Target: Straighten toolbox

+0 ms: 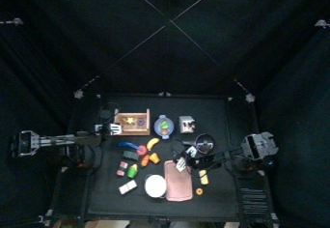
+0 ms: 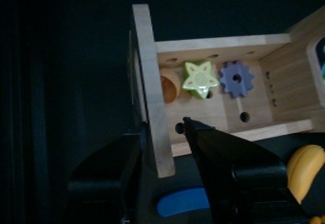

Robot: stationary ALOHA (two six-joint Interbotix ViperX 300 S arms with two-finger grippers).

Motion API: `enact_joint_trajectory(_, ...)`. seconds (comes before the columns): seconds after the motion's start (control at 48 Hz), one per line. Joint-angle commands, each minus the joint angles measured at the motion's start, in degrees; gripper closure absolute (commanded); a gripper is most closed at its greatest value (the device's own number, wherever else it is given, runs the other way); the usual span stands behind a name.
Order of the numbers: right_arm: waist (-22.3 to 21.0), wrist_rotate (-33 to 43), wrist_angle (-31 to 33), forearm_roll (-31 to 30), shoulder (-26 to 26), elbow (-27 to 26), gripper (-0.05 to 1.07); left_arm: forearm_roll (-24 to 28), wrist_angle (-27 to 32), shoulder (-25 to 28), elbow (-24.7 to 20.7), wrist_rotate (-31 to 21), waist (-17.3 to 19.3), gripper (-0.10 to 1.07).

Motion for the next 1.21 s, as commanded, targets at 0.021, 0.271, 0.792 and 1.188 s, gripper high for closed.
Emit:
enact_joint_trajectory(0.021, 0.0, 0.1, 0.0, -0.2, -1.1, -0.7, 0.03, 1.0, 1.7, -2.4, -1.1, 0.4, -0.6, 0.22)
enact_joint_trajectory(0.271, 0.0, 0.0, 0.0, -0.1, -1.1, -1.0, 0.03, 2.3, 3.6, -5.1, -1.1, 1.1, -2.3, 0.22)
enact_joint_trajectory(0.792, 0.0, 0.0, 0.0, -0.1, -1.1, -1.0, 0.03, 6.7, 3.7, -5.4, -1.8, 1.1, -5.0, 0.22)
enact_joint_trajectory(1.188, 0.7, -0.2, -0.1, 1.2, -1.6, -1.0, 0.03, 12.8, 3.7, -5.5, -2.6, 1.1, -8.0, 0.22)
